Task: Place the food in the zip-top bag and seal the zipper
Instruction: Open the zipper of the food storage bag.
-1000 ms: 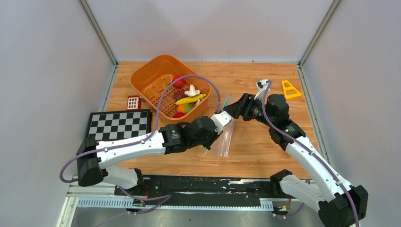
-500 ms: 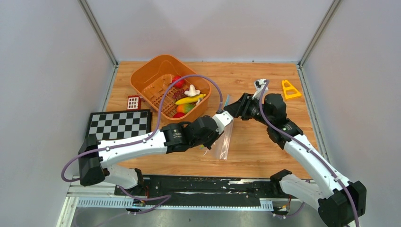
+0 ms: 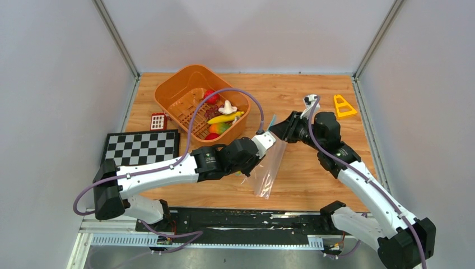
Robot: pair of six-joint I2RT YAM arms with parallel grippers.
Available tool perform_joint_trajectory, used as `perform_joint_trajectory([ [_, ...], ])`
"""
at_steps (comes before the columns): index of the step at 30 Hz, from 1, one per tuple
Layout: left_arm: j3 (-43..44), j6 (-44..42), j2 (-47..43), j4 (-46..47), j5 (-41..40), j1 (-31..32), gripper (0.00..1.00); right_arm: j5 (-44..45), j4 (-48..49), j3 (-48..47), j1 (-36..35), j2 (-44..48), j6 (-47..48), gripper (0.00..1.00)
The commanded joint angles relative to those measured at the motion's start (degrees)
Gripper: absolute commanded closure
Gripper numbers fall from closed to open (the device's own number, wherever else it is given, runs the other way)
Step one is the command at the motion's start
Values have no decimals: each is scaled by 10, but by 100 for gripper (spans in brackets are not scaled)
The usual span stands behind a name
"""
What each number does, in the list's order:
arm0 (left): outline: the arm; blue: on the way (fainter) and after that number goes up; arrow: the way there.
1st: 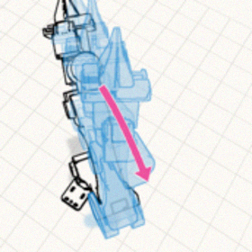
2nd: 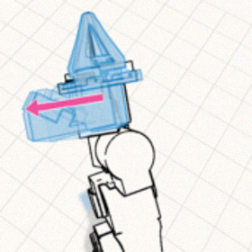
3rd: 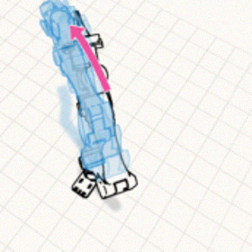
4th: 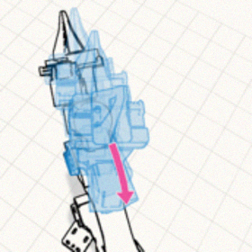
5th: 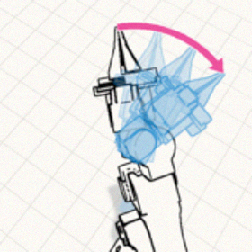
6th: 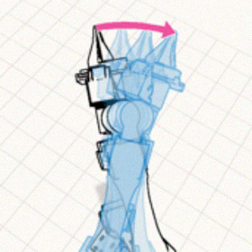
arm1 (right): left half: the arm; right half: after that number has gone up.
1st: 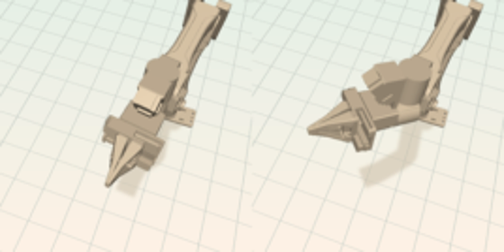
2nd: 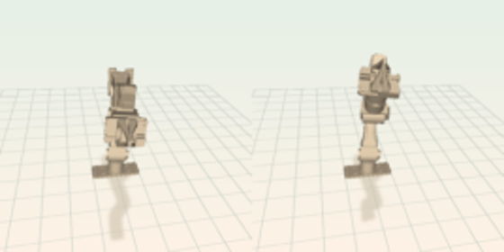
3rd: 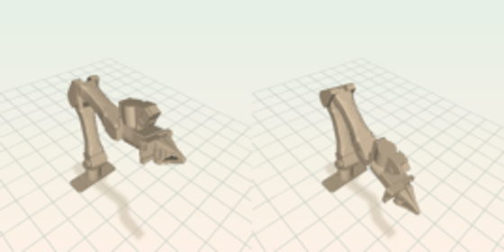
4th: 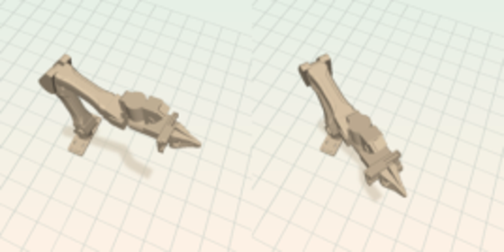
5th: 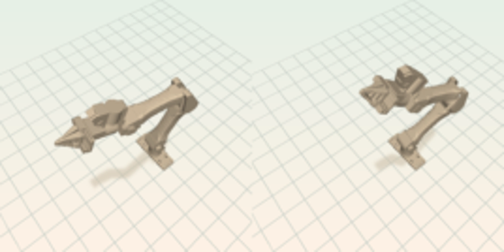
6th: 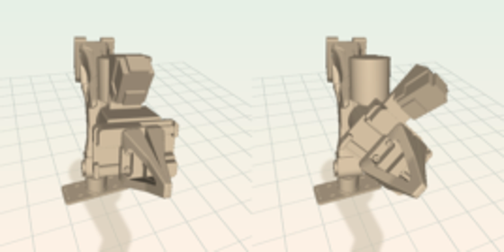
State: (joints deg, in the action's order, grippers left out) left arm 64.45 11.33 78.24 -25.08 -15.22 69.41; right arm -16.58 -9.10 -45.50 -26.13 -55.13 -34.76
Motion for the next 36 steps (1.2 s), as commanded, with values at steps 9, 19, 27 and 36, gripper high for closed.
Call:
perform_joint_trajectory([
  [9, 15, -4, -5, 20, -18, 6, 100, 13, -24, 2, -2, 19, 17, 92],
  [19, 22, -15, 1, 13, -6, 7, 100, -20, 13, -31, -2, 4, -3, 58],
  [27, 25, -16, 3, 9, -8, 7, 100, -23, 5, -57, -11, -34, 0, 53],
  [36, 34, -19, 10, 1, -15, 7, 100, 29, -42, -85, -34, -53, 28, 60],
])
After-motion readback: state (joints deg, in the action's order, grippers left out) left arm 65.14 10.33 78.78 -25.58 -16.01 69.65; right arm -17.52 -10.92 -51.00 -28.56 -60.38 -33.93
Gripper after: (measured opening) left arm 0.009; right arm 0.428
